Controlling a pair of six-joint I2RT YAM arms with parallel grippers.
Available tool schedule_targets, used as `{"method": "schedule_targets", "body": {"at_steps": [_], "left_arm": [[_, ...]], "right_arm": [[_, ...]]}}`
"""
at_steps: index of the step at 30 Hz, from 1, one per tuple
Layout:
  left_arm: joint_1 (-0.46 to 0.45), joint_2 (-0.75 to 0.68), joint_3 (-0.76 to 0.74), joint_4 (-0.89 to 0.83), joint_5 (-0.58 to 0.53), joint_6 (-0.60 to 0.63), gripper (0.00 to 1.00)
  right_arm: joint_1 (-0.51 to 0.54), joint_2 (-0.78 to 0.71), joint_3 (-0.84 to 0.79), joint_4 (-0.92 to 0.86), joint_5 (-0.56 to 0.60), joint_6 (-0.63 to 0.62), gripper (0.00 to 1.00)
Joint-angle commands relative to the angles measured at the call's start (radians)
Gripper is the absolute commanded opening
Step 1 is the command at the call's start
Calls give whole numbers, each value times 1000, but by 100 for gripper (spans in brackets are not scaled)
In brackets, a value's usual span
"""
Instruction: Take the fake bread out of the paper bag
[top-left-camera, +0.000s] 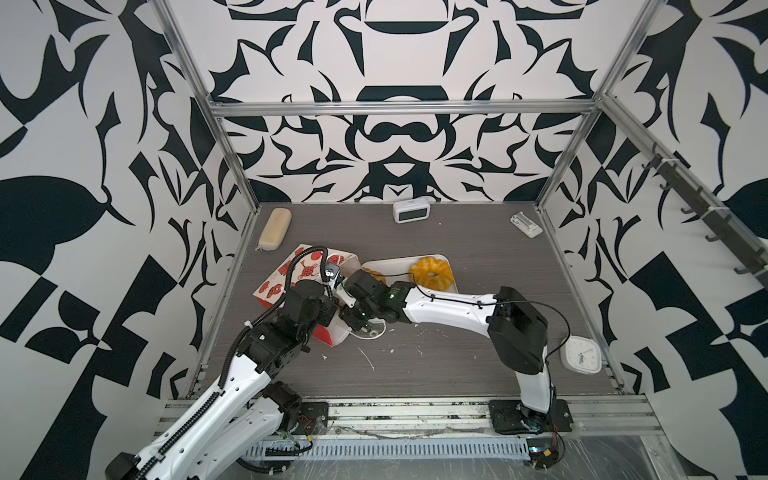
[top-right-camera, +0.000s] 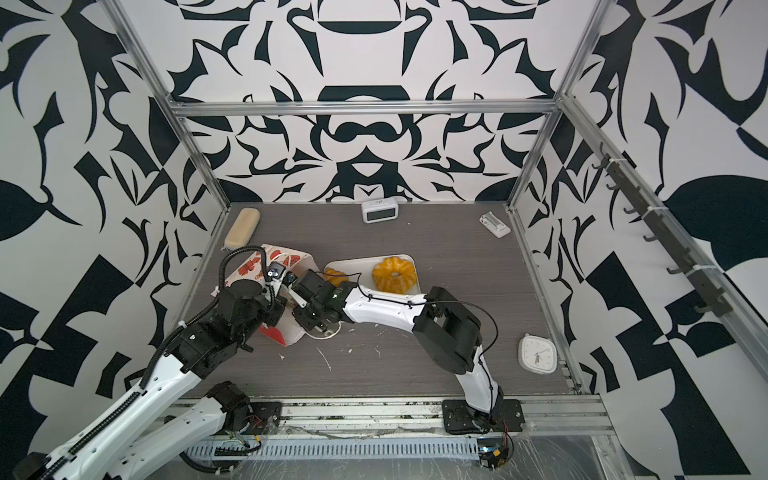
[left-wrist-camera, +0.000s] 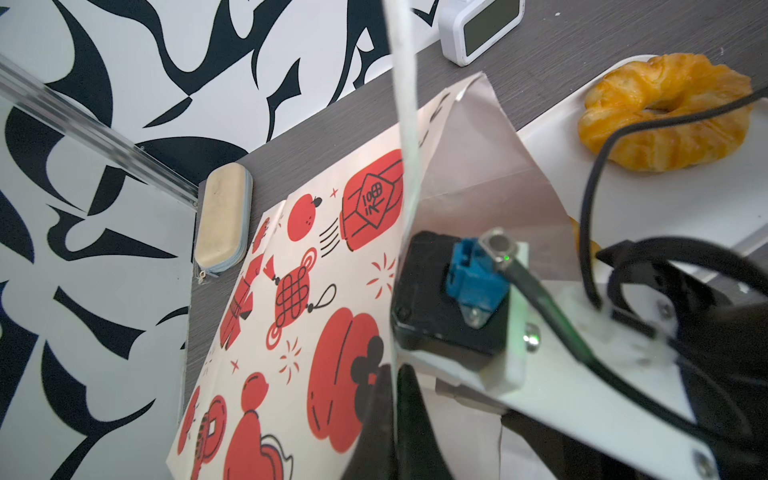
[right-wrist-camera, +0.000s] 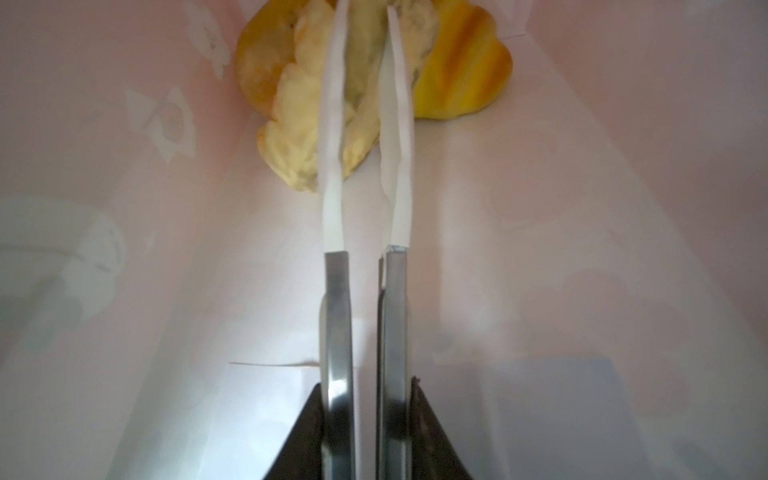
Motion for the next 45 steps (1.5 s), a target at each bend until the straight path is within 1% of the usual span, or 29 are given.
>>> {"method": "schedule_targets", "body": {"at_steps": [1,9,19,30,34,38,45], "left_arm": [[-6,-25,-11,7,9,-18,0],[-6,-20,-11,14,-8,-18,0],[-6,9,-1,35,-25,-18,0],[-6,20,-9,32,-10,-6,0],[-6,36,-6,24,10,2,0],[-6,72,30,7,54,2,0],[-7,143,100,-31,78,27,0]], "right_arm": [[4,-92,7,38,36,-1,25],[3,-227,-111,27,51,10,19],[4,-377,-277,-10,54,53,16],[-6,-487,-417,75,-5,161,15],[-11,-481,-411,55,-6,187,15],[-19,-423,-347,7,-20,196,15],[-51,-308,-246,0,-84,217,15]]}}
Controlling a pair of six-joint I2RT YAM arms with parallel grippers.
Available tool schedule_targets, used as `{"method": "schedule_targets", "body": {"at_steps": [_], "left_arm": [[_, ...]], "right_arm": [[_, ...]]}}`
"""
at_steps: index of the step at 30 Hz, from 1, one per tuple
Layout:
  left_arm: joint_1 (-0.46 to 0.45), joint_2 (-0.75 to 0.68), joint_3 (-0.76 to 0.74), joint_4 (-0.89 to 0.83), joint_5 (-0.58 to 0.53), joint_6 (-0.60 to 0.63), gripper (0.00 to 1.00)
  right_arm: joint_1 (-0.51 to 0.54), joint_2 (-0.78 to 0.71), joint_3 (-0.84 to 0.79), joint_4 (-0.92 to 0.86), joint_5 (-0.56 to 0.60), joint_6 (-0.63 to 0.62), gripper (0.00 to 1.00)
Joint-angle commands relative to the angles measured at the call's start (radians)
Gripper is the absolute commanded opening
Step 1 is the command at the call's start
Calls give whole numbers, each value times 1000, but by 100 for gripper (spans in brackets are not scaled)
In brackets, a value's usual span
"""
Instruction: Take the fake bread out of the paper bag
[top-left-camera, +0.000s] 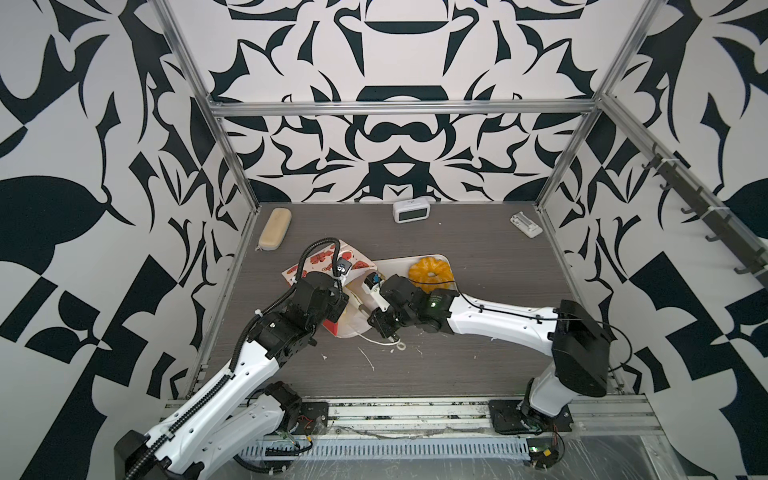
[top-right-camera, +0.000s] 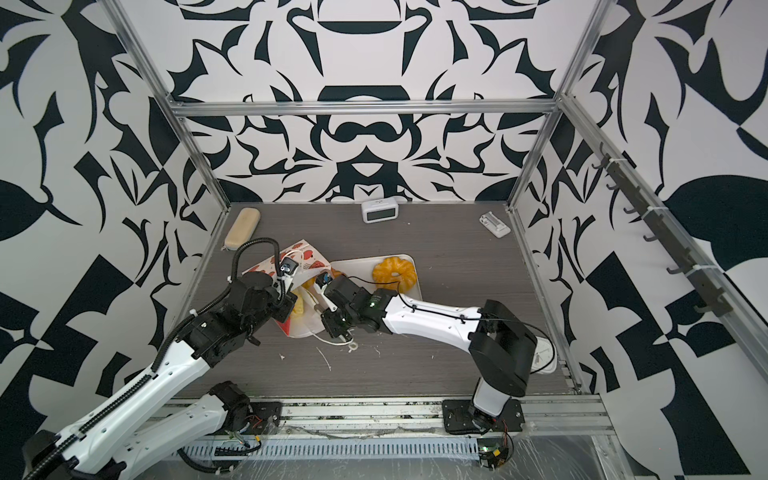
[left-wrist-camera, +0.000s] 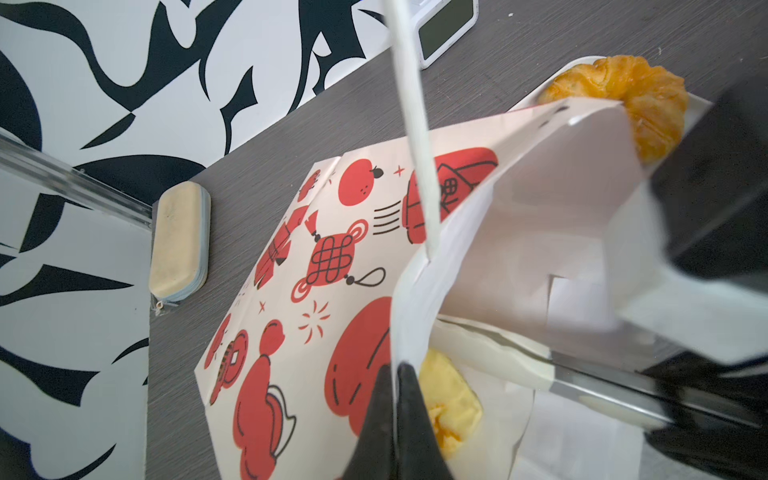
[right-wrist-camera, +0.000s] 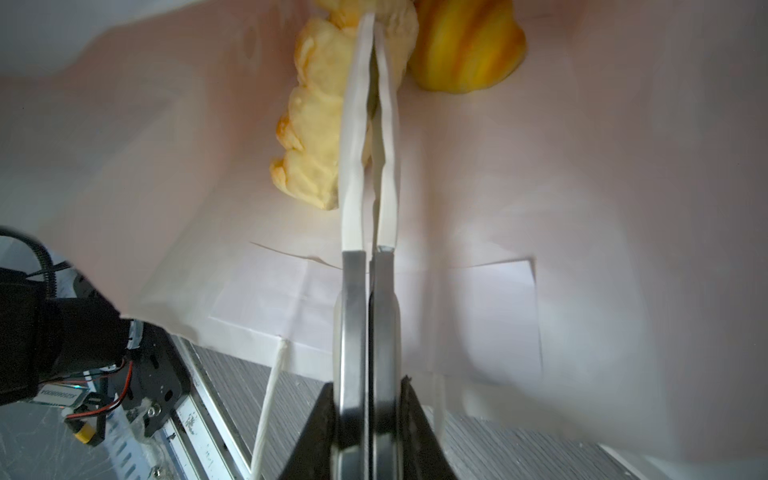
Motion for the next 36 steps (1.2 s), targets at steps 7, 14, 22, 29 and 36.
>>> {"method": "schedule_targets", "body": {"at_steps": [7,14,22,29,36], "left_arm": [[3,21,40,-43,44,5,0],[3,-1,26,-41,45,11,0],[3,-21,-7,-49,41,19,0],[3,-28,-24,-48,32,21,0],[3,-7,-26,-35,41,16,0]], "right_arm": [[-13,132,162,23,-21,-10,16],[-15,257,291,8,-27,-33,15],[-70,357,436,-94,-88,-51,15],[-153,366,460,-138,-263,-23,15],[-205,394,481,-155,-388,14,14]]}}
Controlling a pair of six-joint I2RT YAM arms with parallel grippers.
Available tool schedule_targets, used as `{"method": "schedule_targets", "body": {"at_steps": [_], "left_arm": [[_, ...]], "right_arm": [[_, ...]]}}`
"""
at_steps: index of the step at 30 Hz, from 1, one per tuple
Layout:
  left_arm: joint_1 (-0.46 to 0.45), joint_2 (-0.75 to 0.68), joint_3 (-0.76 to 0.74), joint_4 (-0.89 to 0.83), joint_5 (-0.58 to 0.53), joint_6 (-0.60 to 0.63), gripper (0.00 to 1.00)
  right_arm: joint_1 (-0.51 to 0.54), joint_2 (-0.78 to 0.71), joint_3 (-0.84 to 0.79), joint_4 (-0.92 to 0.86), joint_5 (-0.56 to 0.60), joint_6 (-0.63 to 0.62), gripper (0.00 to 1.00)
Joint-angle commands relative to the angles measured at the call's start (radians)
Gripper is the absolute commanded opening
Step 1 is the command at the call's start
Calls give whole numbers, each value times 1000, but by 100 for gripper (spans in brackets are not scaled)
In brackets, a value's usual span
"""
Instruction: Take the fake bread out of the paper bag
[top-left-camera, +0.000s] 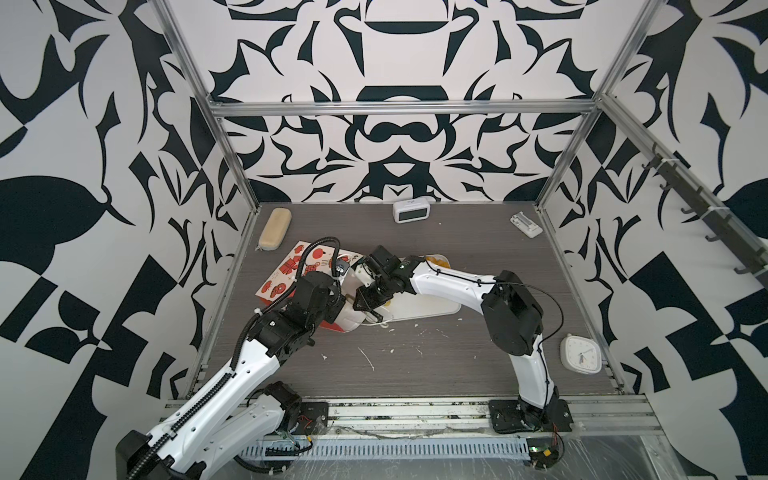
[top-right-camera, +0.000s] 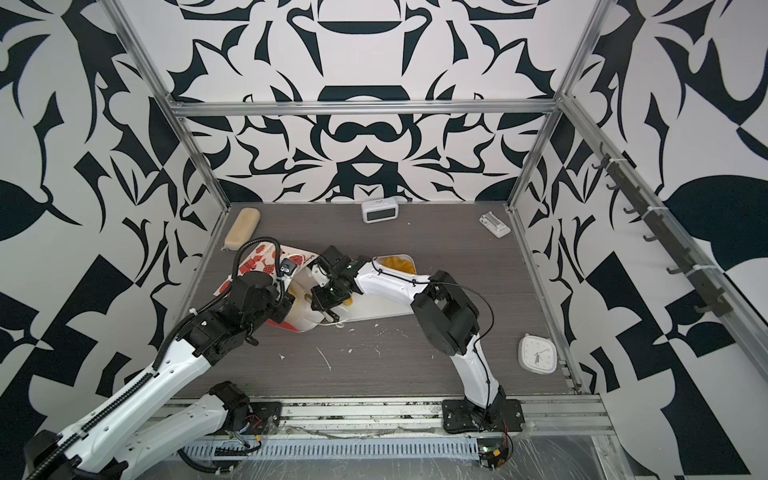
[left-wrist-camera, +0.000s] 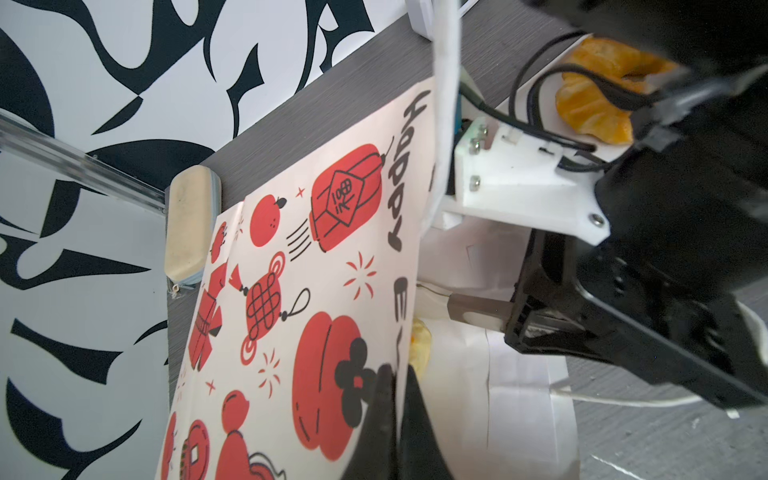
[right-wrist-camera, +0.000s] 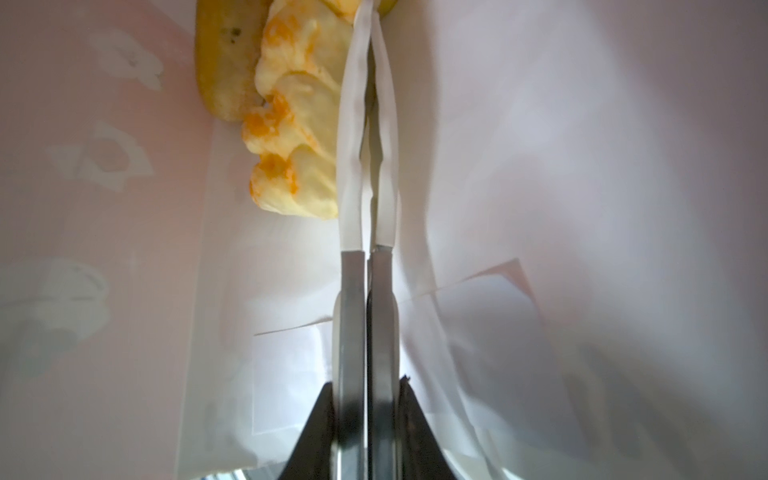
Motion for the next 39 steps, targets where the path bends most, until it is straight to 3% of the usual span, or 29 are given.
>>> {"method": "schedule_targets", "body": {"at_steps": [1,7,13,20,29,39], "left_arm": [[-10,0,-12,-6,52,-5,0],[-10,4,-11,-4,50,-5,0],[-10,0,-6,-4,29,5,0],[-12,73,28,9,53,24,0],[-44,108,13,6,73,27,0],[-63,61,-17,1,70,6,0]], "right_arm": [[-45,5,59,32,-67,53,14],[-49,39,99,10,-29,-29,12],[-41,24,33,115,1,-89,11],[7,30,23,79,102,-106,10],[47,-15,-109,184,194,-54,9],[26,56,22,154,228,-102,7]]}}
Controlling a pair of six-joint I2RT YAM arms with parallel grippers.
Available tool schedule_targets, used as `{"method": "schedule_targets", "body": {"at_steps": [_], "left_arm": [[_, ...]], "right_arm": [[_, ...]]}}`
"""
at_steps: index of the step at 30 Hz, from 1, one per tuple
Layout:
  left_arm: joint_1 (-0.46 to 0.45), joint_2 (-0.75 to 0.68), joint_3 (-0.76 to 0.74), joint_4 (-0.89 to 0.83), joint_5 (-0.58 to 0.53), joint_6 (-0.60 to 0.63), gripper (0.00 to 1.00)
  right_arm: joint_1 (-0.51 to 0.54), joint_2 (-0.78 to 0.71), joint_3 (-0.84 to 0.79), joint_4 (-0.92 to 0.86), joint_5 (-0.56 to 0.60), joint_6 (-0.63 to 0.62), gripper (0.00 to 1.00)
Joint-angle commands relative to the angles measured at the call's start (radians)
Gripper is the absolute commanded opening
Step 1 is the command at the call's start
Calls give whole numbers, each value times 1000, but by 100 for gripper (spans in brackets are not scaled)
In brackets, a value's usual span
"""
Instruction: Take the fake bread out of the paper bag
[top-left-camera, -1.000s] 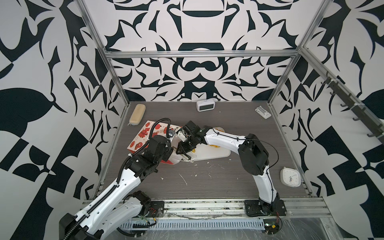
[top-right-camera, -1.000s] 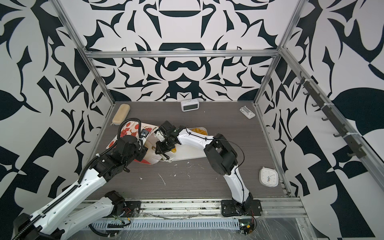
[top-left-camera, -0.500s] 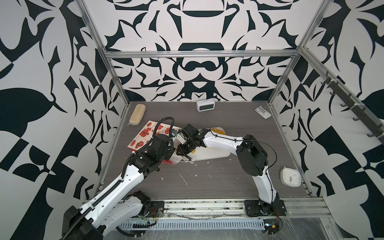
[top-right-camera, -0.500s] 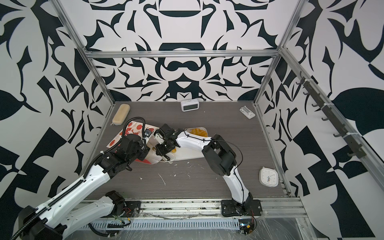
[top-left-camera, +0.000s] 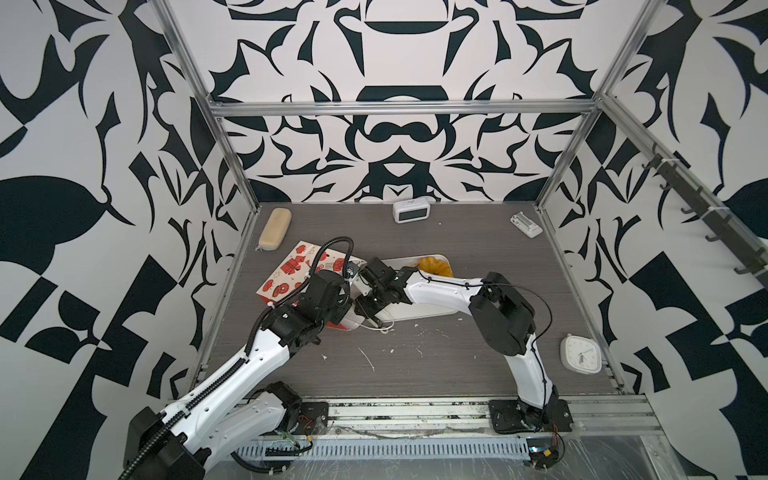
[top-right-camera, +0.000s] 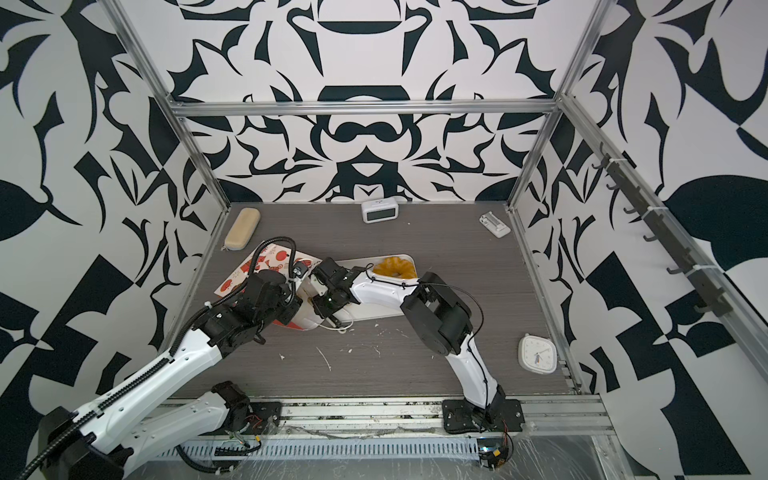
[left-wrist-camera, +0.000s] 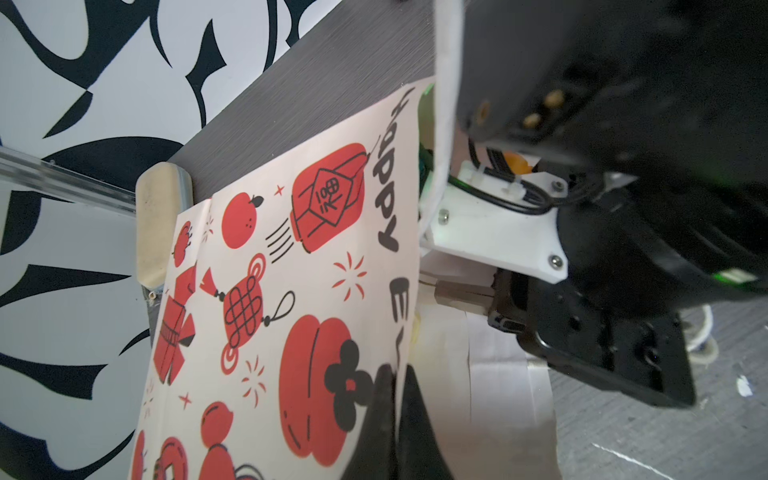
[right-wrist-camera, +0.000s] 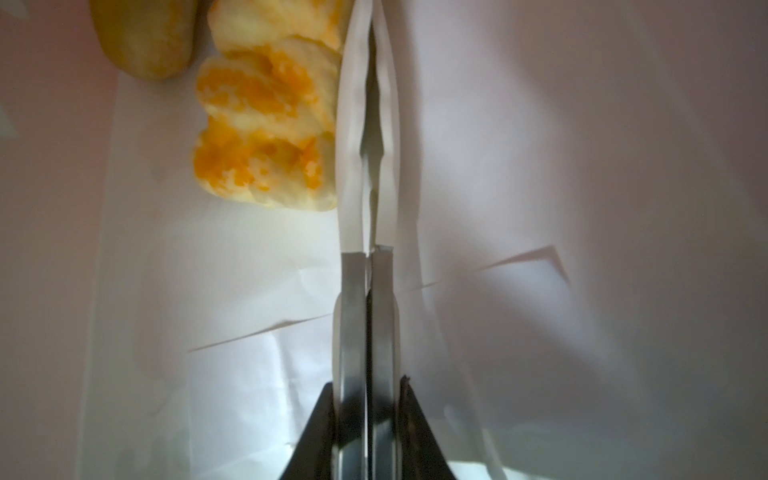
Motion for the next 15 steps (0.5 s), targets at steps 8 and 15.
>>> {"method": "schedule_targets", "body": {"at_steps": [8,15], "left_arm": [[-37,-34,-18,-5,64,-14,0],[-37,-18,3,-7,47,13,0]], "right_arm": [[-49,21,145,-20,67,-80,5],[-39,-85,53,-32,135,-197,4]]}}
